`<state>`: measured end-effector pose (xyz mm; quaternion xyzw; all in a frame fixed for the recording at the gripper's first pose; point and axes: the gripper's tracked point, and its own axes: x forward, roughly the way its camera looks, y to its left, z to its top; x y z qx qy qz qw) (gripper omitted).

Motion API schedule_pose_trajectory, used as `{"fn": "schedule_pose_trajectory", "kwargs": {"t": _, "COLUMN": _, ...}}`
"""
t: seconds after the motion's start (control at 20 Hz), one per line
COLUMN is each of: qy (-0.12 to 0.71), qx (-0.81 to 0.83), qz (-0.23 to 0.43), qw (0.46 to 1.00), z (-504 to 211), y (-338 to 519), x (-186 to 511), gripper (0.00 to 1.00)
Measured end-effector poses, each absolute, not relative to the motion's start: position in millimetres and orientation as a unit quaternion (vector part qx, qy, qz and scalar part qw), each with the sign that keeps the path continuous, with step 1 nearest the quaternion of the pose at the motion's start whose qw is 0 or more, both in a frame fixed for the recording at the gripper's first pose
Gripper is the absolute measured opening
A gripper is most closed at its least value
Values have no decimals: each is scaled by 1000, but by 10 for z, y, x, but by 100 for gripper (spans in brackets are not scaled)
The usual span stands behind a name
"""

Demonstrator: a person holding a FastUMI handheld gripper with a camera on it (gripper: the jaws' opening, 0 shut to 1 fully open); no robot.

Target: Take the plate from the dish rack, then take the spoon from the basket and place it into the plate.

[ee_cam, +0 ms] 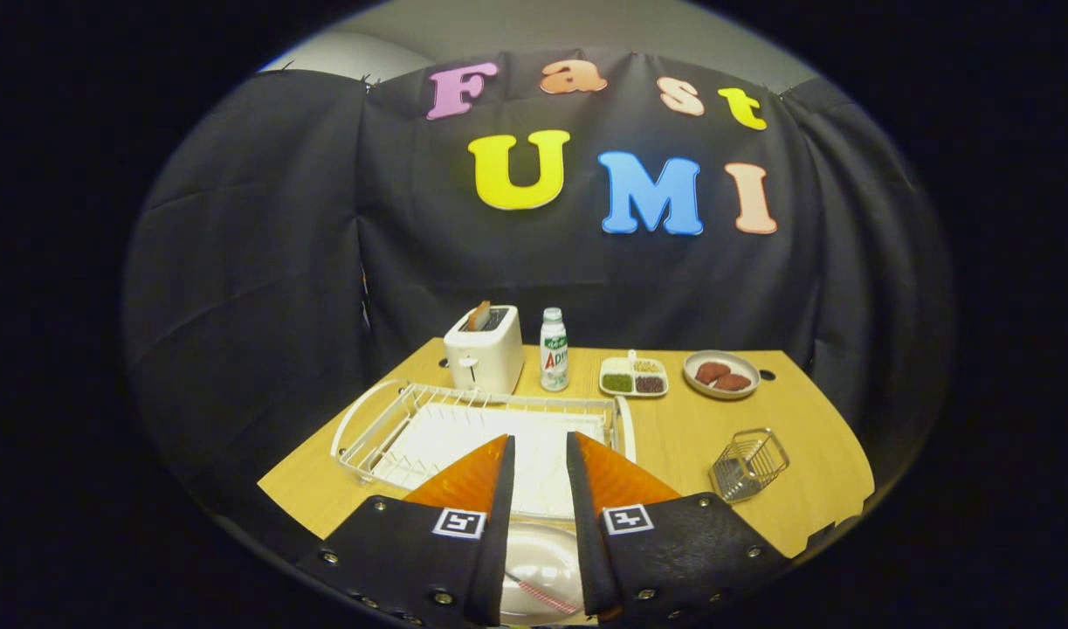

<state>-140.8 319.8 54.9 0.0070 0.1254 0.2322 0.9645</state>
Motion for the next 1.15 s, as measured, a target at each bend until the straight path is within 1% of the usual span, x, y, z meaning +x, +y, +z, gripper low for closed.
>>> {"fn": "schedule_pose_trajectory", "kwargs": {"t": 0.2, "qy": 59, "qx": 13, "qz": 207, "qw": 977, "z": 1111, "y": 2982, "x": -1212, "gripper": 34}}
{"fn": "schedule_pose_trajectory", "kwargs": {"t": 0.3, "qy": 23, "qx": 15, "qz": 175, "qw": 984, "z": 1353, "y": 2781, "x": -1112, "gripper": 35}}
{"fn": "schedule_pose_trajectory", "kwargs": {"t": 0.45, "qy": -7, "qx": 20, "qz": 134, "qw": 991, "z": 1536, "y": 2534, "x": -998, "gripper": 70}}
{"fn": "schedule_pose_trajectory", "kwargs": {"t": 0.5, "qy": -11, "qx": 23, "qz": 129, "qw": 991, "z": 1576, "y": 2474, "x": -978, "gripper": 71}}
{"fn": "schedule_pose_trajectory", "kwargs": {"t": 0.65, "qy": -23, "qx": 35, "qz": 118, "qw": 992, "z": 1687, "y": 2309, "x": -891, "gripper": 98}}
{"fn": "schedule_pose_trajectory", "kwargs": {"t": 0.95, "qy": -44, "qx": 52, "qz": 98, "qw": 993, "z": 1708, "y": 1900, "x": -652, "gripper": 98}}
{"fn": "schedule_pose_trajectory", "kwargs": {"t": 1.15, "qy": -65, "qx": 57, "qz": 75, "qw": 993, "z": 1576, "y": 1402, "x": -390, "gripper": 98}}
